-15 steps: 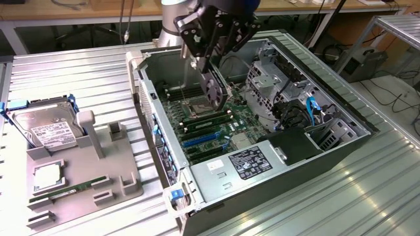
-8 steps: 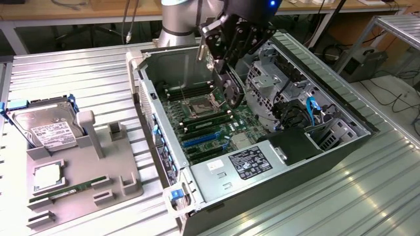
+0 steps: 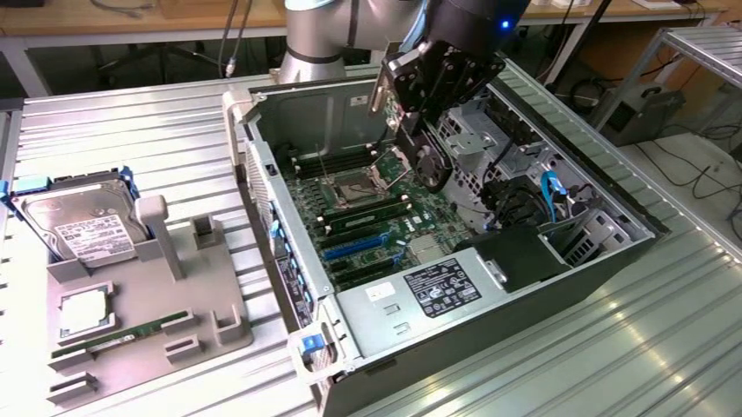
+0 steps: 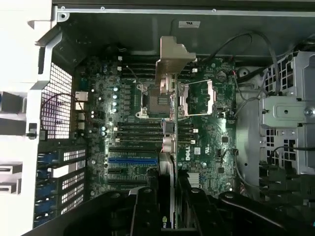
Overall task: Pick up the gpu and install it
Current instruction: 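Pick up the gpu and move the gpu toward the slot, then insert the gpu into the slot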
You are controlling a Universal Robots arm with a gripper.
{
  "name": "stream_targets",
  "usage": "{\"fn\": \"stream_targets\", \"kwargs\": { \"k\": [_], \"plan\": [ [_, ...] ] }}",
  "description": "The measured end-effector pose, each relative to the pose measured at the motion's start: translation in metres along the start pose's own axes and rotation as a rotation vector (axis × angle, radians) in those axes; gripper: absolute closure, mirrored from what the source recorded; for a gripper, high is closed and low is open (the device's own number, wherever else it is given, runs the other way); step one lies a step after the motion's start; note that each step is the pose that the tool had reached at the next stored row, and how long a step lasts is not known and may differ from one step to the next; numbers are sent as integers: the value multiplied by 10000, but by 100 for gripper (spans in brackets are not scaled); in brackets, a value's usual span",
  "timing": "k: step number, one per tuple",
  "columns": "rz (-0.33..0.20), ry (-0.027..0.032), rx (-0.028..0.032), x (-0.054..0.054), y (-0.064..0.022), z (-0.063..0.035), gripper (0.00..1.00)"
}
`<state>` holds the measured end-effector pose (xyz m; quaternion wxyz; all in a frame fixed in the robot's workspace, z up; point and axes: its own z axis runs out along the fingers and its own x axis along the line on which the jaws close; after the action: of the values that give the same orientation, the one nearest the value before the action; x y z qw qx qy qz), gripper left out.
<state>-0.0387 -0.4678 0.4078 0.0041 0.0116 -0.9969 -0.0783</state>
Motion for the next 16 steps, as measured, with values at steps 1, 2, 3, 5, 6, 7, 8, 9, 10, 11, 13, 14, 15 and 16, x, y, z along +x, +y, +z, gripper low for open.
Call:
{"fn": "stream_targets", "kwargs": {
  "k": [1, 2, 3, 5, 6, 7, 8, 9, 10, 11, 13, 14, 15, 16],
  "plan": [
    [1, 0, 1, -1, 0, 0, 74],
    [0, 1, 1, -2, 0, 0, 74],
    [0, 1, 1, -2, 0, 1, 74],
    [0, 1, 1, -2, 0, 1, 74],
    [0, 1, 1, -2, 0, 0, 74],
    [-1, 1, 1, -2, 0, 1, 74],
    [0, 1, 0, -2, 0, 1, 74],
    [0, 1, 1, -2, 0, 1, 74],
    [0, 1, 1, -2, 0, 0, 74],
    [0, 1, 1, -2, 0, 1, 74],
    [0, 0, 1, -2, 0, 1, 74],
    [0, 1, 1, -2, 0, 1, 74],
    [-4, 0, 1, -2, 0, 2, 74],
    [-163, 16, 0, -2, 0, 4, 74]
  ]
}}
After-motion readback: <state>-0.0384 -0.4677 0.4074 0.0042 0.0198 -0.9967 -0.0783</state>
